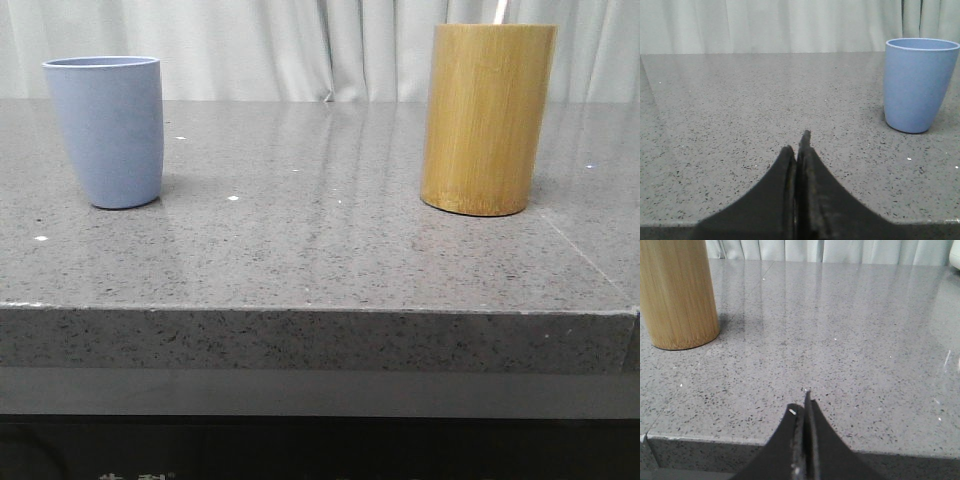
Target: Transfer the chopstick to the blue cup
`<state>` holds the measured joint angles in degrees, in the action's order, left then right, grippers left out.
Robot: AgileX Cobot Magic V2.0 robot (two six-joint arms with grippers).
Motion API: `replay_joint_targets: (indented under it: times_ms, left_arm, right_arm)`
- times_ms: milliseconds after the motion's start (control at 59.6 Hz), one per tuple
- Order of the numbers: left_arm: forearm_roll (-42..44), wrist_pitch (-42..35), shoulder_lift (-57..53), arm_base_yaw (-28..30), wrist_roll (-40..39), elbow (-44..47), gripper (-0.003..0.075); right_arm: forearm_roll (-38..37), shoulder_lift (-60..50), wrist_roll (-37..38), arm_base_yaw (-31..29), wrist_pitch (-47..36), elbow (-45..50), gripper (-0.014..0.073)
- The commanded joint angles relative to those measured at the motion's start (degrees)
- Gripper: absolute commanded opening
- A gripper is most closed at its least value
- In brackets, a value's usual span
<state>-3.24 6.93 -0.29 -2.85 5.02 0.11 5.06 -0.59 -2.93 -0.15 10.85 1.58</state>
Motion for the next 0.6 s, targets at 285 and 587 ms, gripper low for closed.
replay_joint_targets:
  times_ms: [285,587]
  left_arm:
    - [-2.0,-8.6,-1.3,0.1,-0.1,0.4,-0.0019]
    - [-5.2,-5.8,0.6,0.1,-0.4,-13.4,-0.0019]
  right_arm:
    - [0.4,-1.2,-0.2,-0.3,-7.7,-0.3,-0.0082]
    - [1.8,-0.3,-0.2,-0.3,-7.1,-12.8,-0.0106]
